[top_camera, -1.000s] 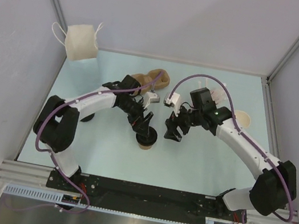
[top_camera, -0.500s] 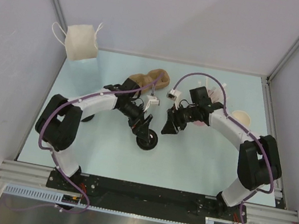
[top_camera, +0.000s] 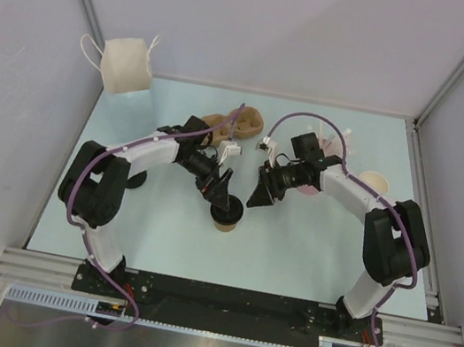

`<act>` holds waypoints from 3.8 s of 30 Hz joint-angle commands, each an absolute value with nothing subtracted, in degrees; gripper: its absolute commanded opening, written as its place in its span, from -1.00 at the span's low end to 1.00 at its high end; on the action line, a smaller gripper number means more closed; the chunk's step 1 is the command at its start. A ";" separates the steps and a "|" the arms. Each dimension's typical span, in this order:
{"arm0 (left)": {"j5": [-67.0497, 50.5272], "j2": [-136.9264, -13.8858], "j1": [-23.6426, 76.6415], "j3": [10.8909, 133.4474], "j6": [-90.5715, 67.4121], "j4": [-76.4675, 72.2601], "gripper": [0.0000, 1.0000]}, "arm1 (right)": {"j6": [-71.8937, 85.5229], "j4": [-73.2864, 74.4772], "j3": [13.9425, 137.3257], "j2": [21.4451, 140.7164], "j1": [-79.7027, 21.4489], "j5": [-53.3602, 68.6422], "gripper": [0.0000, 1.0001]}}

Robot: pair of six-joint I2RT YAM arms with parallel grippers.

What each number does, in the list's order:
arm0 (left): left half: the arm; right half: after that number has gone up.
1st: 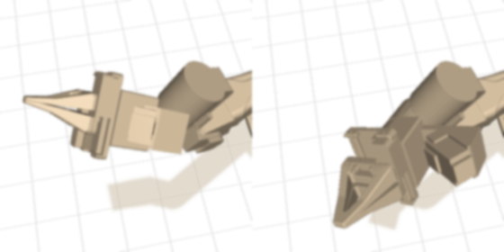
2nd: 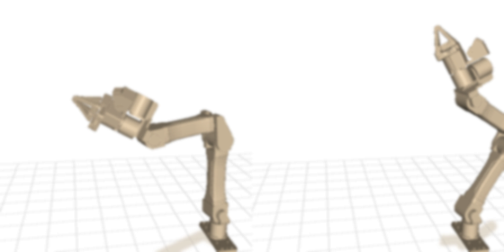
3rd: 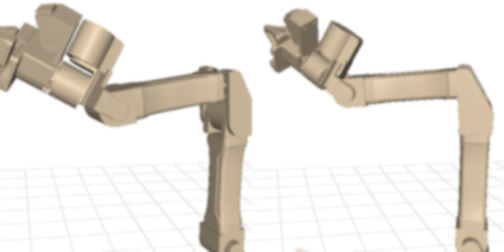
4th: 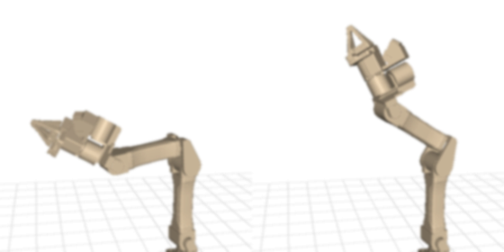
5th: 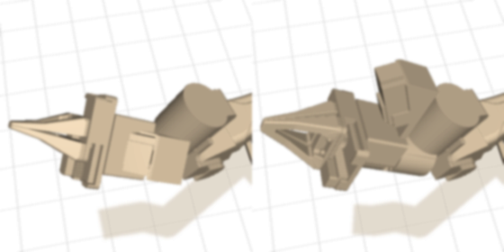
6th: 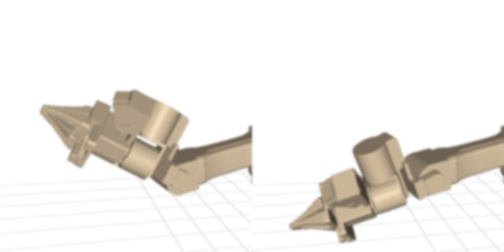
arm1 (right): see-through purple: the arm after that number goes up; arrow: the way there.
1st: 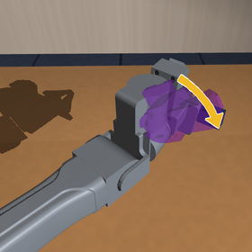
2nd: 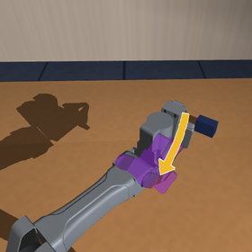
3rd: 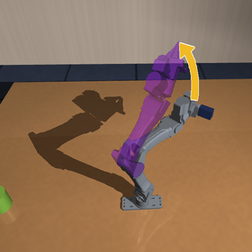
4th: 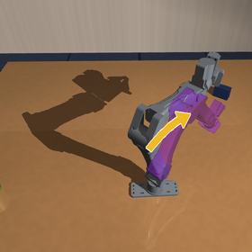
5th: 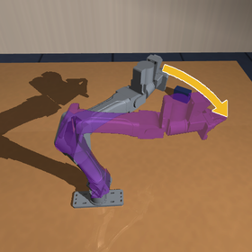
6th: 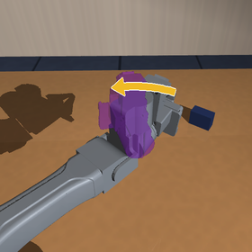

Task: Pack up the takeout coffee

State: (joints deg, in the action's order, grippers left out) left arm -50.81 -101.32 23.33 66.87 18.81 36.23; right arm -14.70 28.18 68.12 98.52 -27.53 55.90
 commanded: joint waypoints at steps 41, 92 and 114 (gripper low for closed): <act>-38.06 -105.29 22.06 61.88 24.61 33.40 0.99 | -11.69 29.62 73.92 112.32 -30.41 48.00 -0.66; -39.73 -103.62 19.95 58.71 23.64 29.79 0.99 | -15.12 29.44 69.87 103.45 -33.14 53.52 0.33; -40.17 -103.71 19.95 58.62 23.82 29.79 0.99 | -11.35 24.78 69.16 102.93 -32.71 41.54 0.31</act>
State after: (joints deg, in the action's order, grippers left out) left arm -55.79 -101.56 20.21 61.60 16.34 29.91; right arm -11.05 29.89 69.67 102.28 -35.27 44.07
